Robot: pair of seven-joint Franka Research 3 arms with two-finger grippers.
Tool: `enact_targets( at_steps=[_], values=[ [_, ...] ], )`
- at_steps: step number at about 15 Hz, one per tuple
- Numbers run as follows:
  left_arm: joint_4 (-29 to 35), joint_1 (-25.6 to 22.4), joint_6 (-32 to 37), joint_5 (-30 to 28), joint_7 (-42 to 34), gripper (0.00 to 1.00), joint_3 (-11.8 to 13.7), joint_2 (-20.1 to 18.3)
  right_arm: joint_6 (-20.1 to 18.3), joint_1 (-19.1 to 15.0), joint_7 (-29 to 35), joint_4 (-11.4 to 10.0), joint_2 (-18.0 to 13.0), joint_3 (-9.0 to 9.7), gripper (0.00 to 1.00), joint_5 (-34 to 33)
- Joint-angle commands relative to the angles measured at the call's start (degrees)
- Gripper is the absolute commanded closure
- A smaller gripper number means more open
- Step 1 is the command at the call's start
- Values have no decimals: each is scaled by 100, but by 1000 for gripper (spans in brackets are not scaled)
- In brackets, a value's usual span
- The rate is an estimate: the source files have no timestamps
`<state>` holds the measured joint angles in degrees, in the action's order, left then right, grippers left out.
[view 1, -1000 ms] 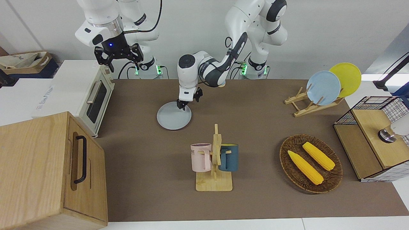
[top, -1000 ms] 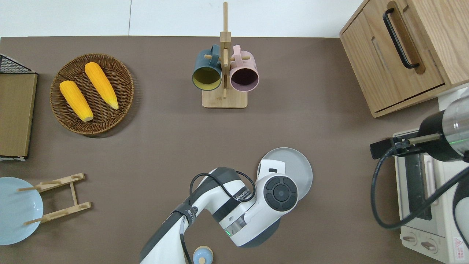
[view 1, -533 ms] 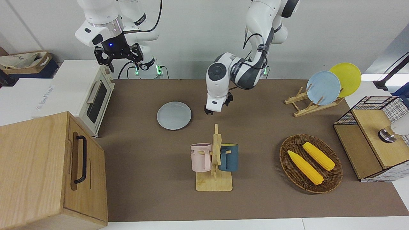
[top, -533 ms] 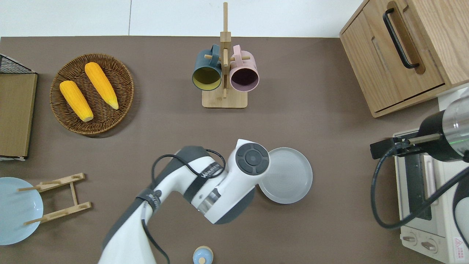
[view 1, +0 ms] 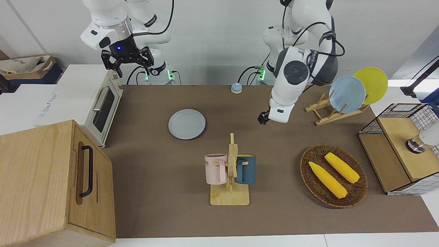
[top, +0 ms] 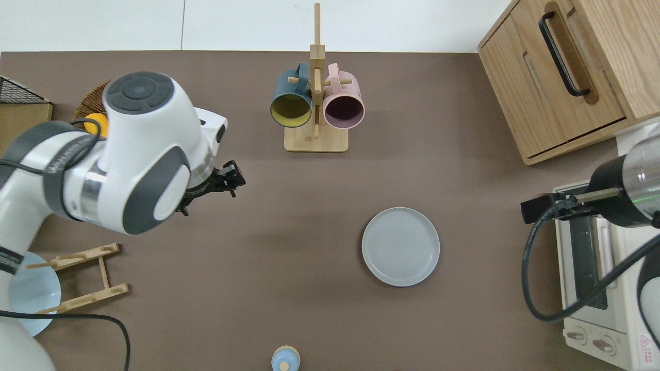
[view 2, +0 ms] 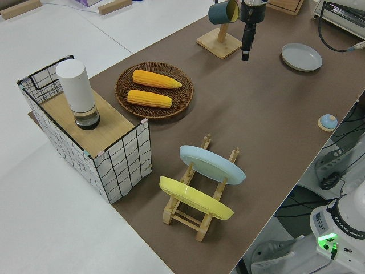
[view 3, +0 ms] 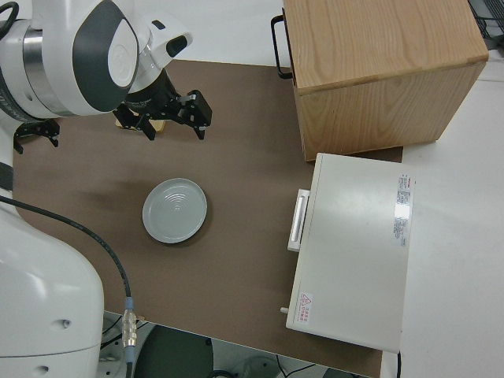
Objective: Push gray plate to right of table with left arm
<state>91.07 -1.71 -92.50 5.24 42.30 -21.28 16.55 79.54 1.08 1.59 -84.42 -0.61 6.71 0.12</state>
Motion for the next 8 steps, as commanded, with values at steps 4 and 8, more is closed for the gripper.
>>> enact_targets(
  at_steps=[4,8],
  values=[
    [-449,-1138,496,74,-2347,9,-34,-221,-70,-116,8,22,-36,85,17,59],
    [-441,-1480,706,74,-2910,9,-34,-450,-70,-116,8,22,-36,85,17,59]
  ],
)
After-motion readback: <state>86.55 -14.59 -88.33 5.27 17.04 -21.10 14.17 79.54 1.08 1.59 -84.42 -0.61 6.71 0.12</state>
